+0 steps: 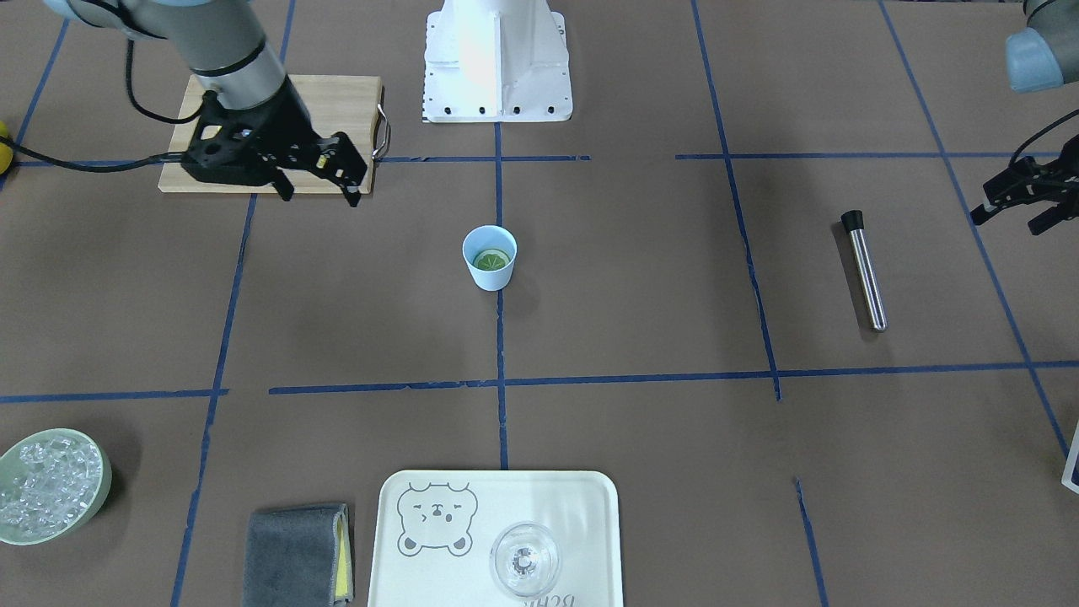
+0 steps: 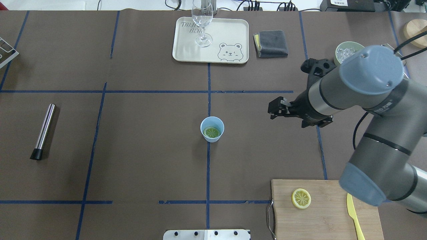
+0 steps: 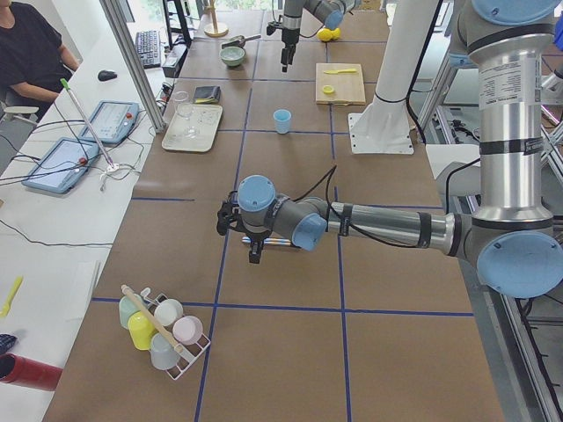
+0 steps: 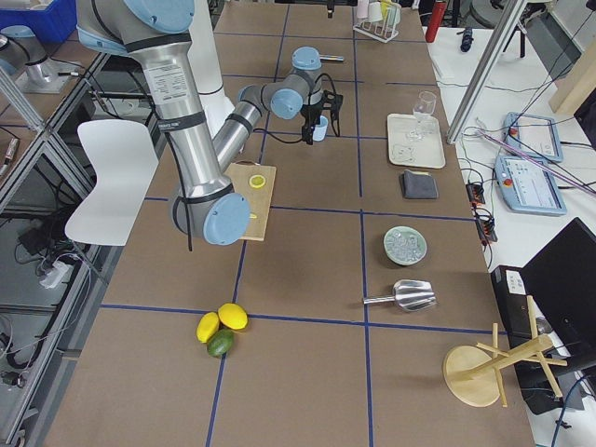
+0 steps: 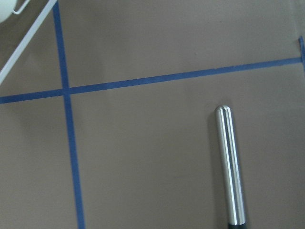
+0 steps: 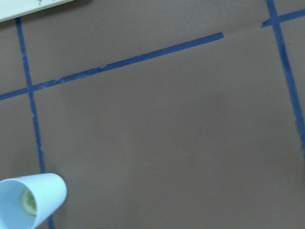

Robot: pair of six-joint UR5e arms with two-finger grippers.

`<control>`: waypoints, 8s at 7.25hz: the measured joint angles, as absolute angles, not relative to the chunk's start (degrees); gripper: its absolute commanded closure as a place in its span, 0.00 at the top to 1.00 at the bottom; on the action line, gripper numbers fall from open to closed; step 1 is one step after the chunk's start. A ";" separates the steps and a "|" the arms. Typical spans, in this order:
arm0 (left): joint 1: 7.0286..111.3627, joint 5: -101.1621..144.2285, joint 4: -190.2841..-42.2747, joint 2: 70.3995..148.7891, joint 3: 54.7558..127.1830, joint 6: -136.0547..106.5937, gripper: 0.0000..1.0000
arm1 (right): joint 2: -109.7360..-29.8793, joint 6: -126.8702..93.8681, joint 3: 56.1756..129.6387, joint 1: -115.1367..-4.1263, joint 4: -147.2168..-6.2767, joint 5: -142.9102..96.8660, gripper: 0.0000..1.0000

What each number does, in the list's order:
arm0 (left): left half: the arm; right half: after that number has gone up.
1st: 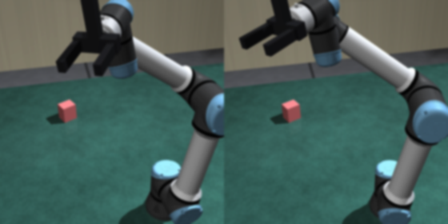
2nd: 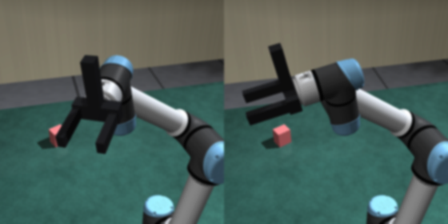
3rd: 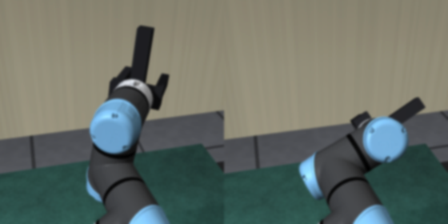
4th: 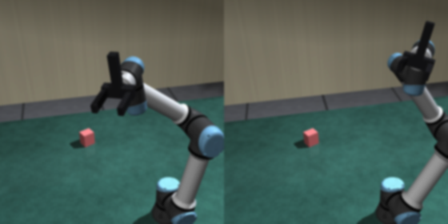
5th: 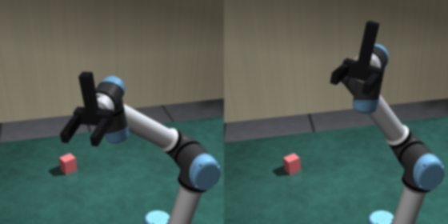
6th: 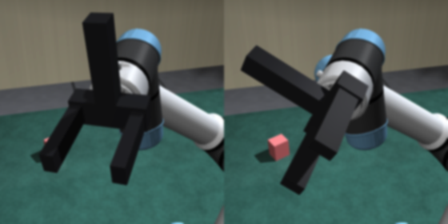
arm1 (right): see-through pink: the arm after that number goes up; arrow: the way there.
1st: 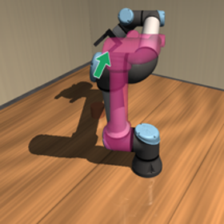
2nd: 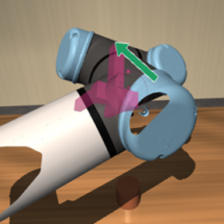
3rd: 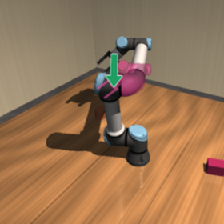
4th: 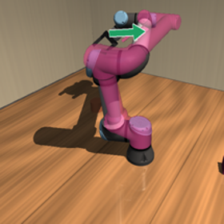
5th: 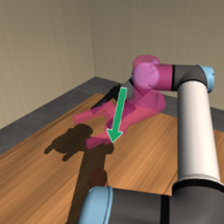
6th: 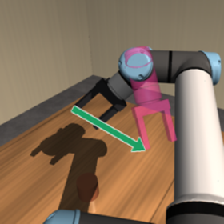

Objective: Squeeze lemon into cup
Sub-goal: 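Withdraw the right arm while the left gripper grasps the steel muddler, then lift the steel muddler with the left gripper and carry it over the cup, then press the muddler down into the cup onto the lemon slice with the left gripper, then raise the muddler out of the cup with the left gripper, then carry the muddler back toward its spot and lower it with the left gripper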

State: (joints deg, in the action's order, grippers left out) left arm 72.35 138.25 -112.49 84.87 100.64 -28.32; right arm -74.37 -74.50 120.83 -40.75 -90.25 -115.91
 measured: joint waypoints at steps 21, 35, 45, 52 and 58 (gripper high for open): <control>42.25 118.63 -111.09 111.31 113.92 -41.12 0.00 | -89.06 -49.49 122.37 -53.63 -90.09 -125.42 1.00; 15.07 51.50 -158.11 124.64 90.33 -37.18 0.00 | -89.65 -49.86 122.57 -54.86 -90.09 -129.77 1.00; 13.54 51.61 -158.12 126.94 91.75 -30.29 0.00 | -89.74 -49.77 122.43 -54.93 -90.09 -129.81 1.00; 19.44 58.68 -135.41 123.81 104.45 -33.36 0.00 | -91.24 -49.14 121.96 -54.94 -90.09 -129.53 1.00; 43.13 108.16 -116.99 106.75 109.40 -56.24 0.00 | -92.55 -47.72 121.99 -56.11 -90.05 -129.71 1.00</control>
